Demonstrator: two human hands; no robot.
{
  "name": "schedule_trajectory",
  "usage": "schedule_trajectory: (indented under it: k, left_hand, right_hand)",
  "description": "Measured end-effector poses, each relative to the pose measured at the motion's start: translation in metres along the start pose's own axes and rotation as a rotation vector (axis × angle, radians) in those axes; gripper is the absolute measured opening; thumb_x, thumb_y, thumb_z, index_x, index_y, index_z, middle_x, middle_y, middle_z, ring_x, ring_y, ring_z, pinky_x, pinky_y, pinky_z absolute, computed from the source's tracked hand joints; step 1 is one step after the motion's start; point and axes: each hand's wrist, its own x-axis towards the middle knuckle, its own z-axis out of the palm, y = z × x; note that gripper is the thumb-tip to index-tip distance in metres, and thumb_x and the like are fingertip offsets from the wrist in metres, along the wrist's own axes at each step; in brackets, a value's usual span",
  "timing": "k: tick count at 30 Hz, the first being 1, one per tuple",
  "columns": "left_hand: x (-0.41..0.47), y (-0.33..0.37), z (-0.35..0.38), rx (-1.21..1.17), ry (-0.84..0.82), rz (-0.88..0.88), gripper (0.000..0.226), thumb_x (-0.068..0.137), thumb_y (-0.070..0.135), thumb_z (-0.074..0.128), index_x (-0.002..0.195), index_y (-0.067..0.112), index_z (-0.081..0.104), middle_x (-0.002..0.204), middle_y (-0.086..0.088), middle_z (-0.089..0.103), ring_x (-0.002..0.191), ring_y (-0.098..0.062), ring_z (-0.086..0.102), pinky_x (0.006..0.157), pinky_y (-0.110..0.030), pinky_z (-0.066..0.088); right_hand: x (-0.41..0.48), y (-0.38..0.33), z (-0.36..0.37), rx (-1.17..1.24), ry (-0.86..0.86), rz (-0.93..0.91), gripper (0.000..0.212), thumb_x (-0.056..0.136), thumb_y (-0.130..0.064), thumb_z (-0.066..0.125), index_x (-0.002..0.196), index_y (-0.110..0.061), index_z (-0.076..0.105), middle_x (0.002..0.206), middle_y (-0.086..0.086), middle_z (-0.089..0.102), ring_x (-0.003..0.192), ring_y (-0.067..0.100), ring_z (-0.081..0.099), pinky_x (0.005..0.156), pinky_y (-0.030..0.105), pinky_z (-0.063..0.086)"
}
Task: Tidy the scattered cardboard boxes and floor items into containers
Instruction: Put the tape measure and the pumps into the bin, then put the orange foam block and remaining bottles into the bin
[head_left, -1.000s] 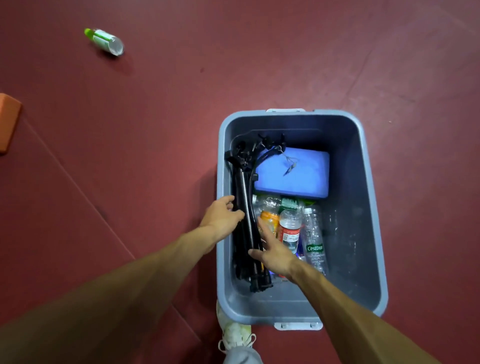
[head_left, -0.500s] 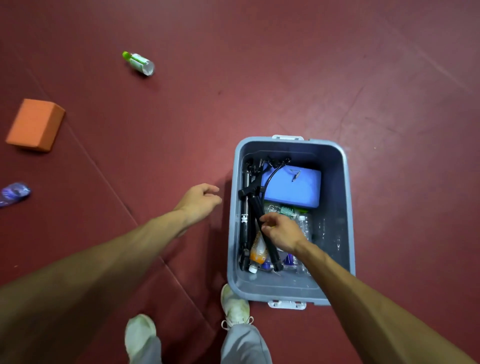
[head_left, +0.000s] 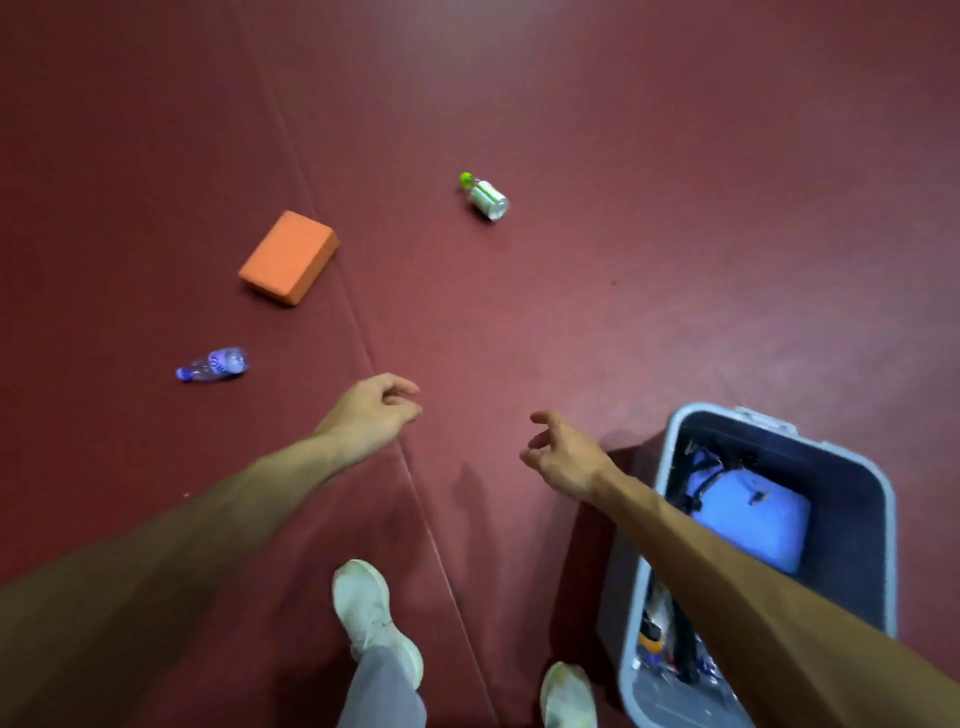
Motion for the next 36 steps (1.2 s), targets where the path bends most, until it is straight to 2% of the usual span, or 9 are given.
schedule_trajectory:
  k: [8,14,18,20,22,25,27,32,36]
  left_hand:
    - [0.047,-0.114,-0.237,-0.105,0.227,-0.157,0.022,0.086,0.009,0.060,0.107,0.014,0.064,0.084,0.001,0.062,0.073,-0.011,0.053,0.063,-0.015,0.038]
    - [0.084,-0.166,-0.335,-0.127,0.295,-0.264,0.022,0.086,0.009,0.062,0.107,0.014,0.063,0.093,-0.004,0.063,0.077,-0.016,0.055,0.064,-0.018,0.039]
    - [0.130,-0.170,-0.371,-0.052,0.177,-0.213,0.018,0.077,0.027,0.071,0.086,0.033,0.058,0.101,-0.003,0.058,0.090,-0.017,0.058,0.087,-0.028,0.045]
    - [0.161,-0.170,-0.390,-0.012,0.162,-0.207,0.019,0.068,0.036,0.067,0.083,0.034,0.056,0.098,-0.001,0.058,0.091,-0.016,0.058,0.088,-0.028,0.045]
    - [0.199,-0.178,-0.404,-0.002,0.161,-0.258,0.023,0.073,0.032,0.069,0.092,0.028,0.058,0.101,-0.002,0.058,0.091,-0.017,0.058,0.085,-0.026,0.044]
    - [0.265,-0.197,-0.408,0.008,0.147,-0.289,0.031,0.073,0.030,0.067,0.103,0.022,0.061,0.109,-0.005,0.060,0.098,-0.020,0.060,0.089,-0.028,0.044]
    - [0.305,-0.216,-0.403,-0.011,0.166,-0.300,0.030,0.082,0.017,0.065,0.111,0.014,0.062,0.109,-0.003,0.057,0.105,-0.022,0.059,0.094,-0.028,0.043]
    - [0.386,-0.275,-0.372,-0.067,0.153,-0.329,0.034,0.084,0.005,0.056,0.115,0.017,0.062,0.113,-0.002,0.059,0.107,-0.020,0.059,0.099,-0.033,0.044]
    - [0.443,-0.343,-0.341,-0.074,0.131,-0.374,0.048,0.070,0.026,0.058,0.118,0.022,0.061,0.115,0.003,0.062,0.109,-0.020,0.060,0.101,-0.039,0.043]
  right_hand:
    - [0.091,-0.257,0.058,-0.103,-0.138,-0.138,0.059,0.090,-0.027,0.058,0.143,-0.017,0.034,0.135,0.007,0.054,0.119,0.025,0.055,0.099,0.029,0.041]
    - [0.153,-0.369,0.079,-0.124,-0.197,-0.199,0.058,0.090,-0.031,0.058,0.142,-0.018,0.035,0.134,0.006,0.054,0.119,0.024,0.054,0.095,0.025,0.039]
    - [0.216,-0.407,0.077,-0.156,-0.221,-0.175,0.056,0.091,-0.030,0.058,0.141,-0.014,0.037,0.128,0.008,0.058,0.115,0.024,0.056,0.097,0.029,0.040]
    - [0.256,-0.423,0.076,-0.141,-0.220,-0.146,0.055,0.091,-0.030,0.058,0.139,-0.013,0.039,0.121,0.006,0.061,0.104,0.024,0.058,0.100,0.035,0.043]
    - [0.295,-0.440,0.078,-0.098,-0.220,-0.100,0.054,0.090,-0.031,0.059,0.138,-0.013,0.041,0.116,0.005,0.060,0.094,0.021,0.054,0.100,0.040,0.044]
    - [0.365,-0.449,0.093,-0.029,-0.195,-0.051,0.051,0.089,-0.032,0.060,0.134,-0.014,0.044,0.118,0.006,0.060,0.096,0.024,0.057,0.100,0.044,0.046]
    - [0.405,-0.454,0.109,0.089,-0.189,0.029,0.052,0.086,-0.033,0.063,0.132,-0.014,0.047,0.106,0.003,0.061,0.097,0.027,0.061,0.098,0.049,0.048]
    - [0.485,-0.453,0.158,0.205,-0.153,0.122,0.053,0.085,-0.037,0.065,0.129,-0.014,0.047,0.096,0.001,0.060,0.089,0.026,0.062,0.095,0.051,0.049]
    - [0.562,-0.437,0.210,0.300,-0.142,0.190,0.057,0.087,-0.031,0.066,0.133,-0.008,0.043,0.114,0.012,0.057,0.099,0.027,0.059,0.092,0.048,0.052]
